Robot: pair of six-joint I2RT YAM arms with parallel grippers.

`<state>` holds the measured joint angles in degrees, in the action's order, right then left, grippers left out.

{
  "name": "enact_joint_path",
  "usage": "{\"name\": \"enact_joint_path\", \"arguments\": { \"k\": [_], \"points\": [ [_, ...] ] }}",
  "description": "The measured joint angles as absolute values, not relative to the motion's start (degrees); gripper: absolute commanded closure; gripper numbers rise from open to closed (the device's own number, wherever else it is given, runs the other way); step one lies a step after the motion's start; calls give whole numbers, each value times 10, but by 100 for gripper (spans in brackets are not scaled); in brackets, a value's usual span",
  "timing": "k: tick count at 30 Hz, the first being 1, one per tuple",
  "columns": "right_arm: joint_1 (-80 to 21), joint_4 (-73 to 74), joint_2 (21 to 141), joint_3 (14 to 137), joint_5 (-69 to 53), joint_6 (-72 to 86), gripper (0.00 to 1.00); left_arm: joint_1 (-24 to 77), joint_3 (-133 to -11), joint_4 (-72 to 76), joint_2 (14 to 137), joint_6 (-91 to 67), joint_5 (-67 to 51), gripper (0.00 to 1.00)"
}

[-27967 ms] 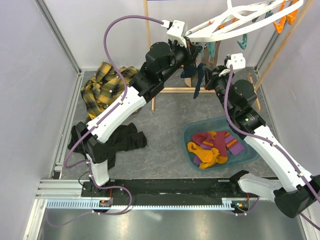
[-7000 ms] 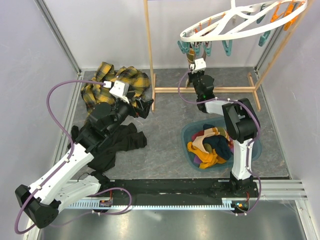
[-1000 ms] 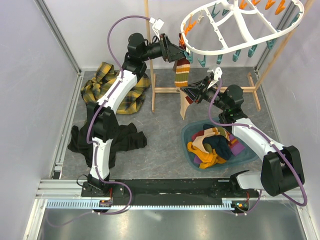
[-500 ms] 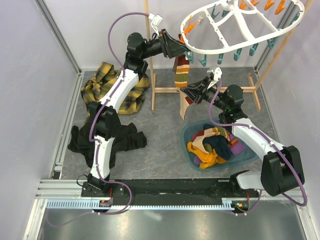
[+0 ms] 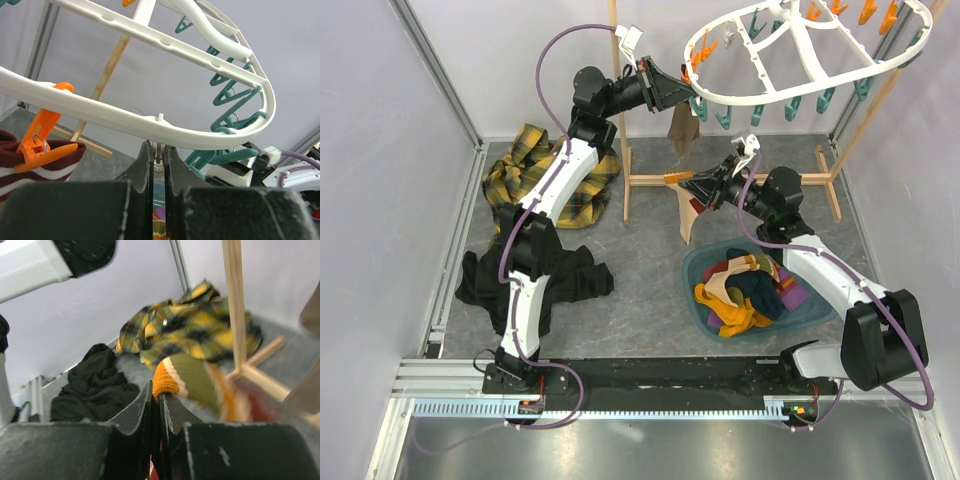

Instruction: Remove the socks clipped to the hanger

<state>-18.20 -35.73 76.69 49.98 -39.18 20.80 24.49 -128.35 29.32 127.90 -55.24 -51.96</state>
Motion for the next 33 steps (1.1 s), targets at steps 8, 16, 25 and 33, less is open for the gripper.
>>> {"name": "enact_joint_path", "arguments": {
  "k": [8,16,25,33],
  "points": [
    [-182,-145,700,509,-327,297,82,248,-1245,300,1270,-545,-488,98],
    [-182,54,560,518,-190,339,83,251,-1168,286,1210,-505,-427,98],
    [-182,229,462,527,58,458,94,257,-1119,249,1145,-446,-377,98],
    [-181,397,470,525,219,565,89,284,-1113,189,1126,-372,-338,98]
  ]
}}
